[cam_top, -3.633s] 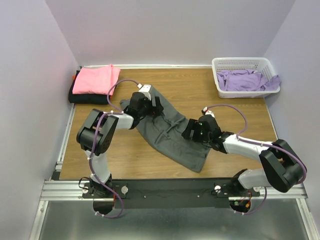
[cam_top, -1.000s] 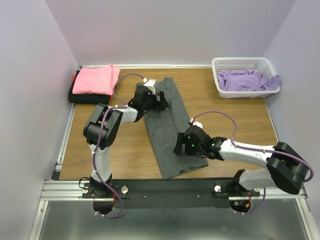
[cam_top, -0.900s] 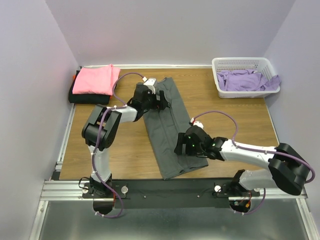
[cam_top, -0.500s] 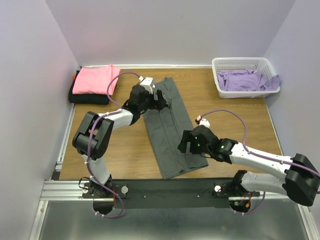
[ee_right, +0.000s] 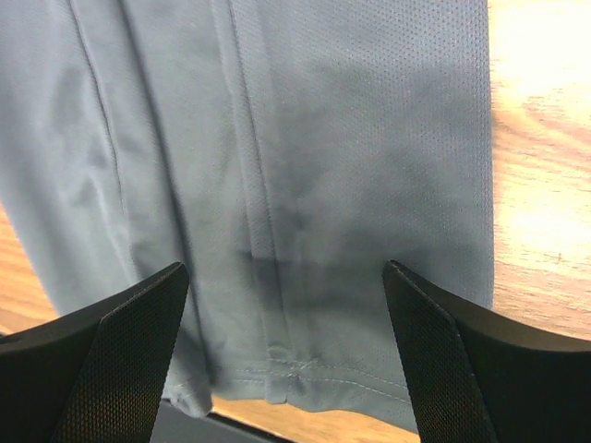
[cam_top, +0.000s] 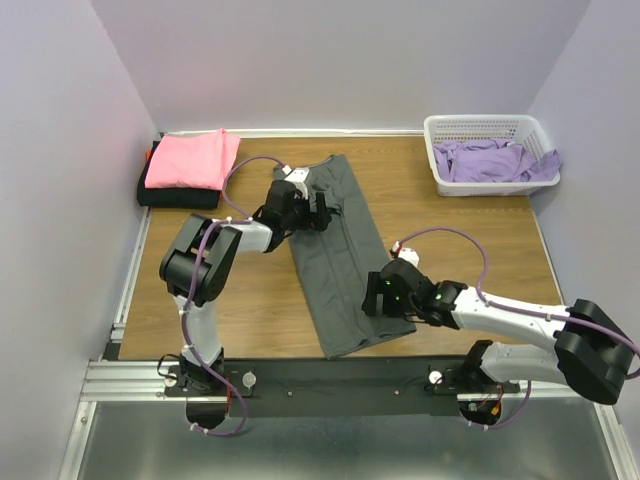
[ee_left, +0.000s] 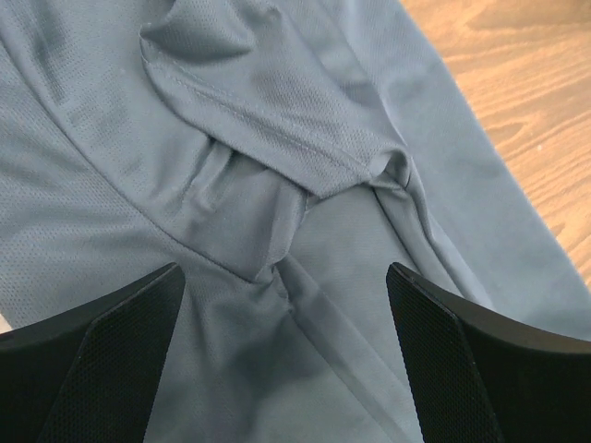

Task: Fold and stack the t-shirts
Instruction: Fold the tshirt

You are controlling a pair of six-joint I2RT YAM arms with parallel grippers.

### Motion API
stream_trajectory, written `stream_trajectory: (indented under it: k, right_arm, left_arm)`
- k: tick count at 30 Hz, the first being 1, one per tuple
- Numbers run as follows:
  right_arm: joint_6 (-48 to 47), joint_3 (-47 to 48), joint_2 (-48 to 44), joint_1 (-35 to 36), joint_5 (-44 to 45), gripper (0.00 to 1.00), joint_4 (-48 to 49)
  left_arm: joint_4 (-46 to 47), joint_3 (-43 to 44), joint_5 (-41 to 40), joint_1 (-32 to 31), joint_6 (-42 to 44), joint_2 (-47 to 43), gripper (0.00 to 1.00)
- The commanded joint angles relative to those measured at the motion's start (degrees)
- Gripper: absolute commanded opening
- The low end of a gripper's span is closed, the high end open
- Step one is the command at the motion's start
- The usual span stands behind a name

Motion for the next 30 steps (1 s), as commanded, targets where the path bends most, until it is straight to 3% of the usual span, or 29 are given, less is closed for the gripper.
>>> stream_trajectory:
  k: [1,8,30]
  right_arm:
    - [1.1,-1.9,3.1,0.4,-0.2,0.93,3.5]
    - [1.6,-1.7,6.3,0.9,-2.2,0.93,6.8]
    - [3.4,-2.2,1.9,1.5,-3.0,0.93,6.5]
  left_arm:
    - [0.2,2.8,0.9,-0.2,0.2,2.4,0.98]
    - [-0.8,6.0,2.2,-0.2,0.4,4.7,0.98]
    - [-4.7,18.2,3.9,0.5,0.6,11.6,0.98]
